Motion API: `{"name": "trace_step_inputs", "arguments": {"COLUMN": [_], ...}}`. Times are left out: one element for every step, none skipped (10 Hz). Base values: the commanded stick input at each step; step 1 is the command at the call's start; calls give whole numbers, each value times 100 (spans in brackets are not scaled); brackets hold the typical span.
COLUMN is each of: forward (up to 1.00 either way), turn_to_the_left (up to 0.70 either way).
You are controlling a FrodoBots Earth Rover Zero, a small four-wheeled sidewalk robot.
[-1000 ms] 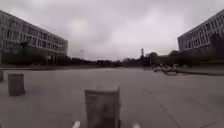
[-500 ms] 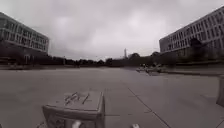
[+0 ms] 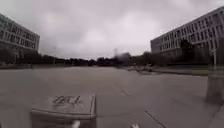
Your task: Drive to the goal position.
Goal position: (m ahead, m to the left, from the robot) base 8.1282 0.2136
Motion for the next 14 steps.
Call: {"name": "trace_step_inputs", "arguments": {"forward": [-69, -69, -61, -32, -9, 1, 7, 42, 70, 70, 70, 70, 70, 70], "turn_to_the_left": [0, 0, 0, 0, 0, 0, 0, -2, -25, -34, -34, -34, -34, -34]}}
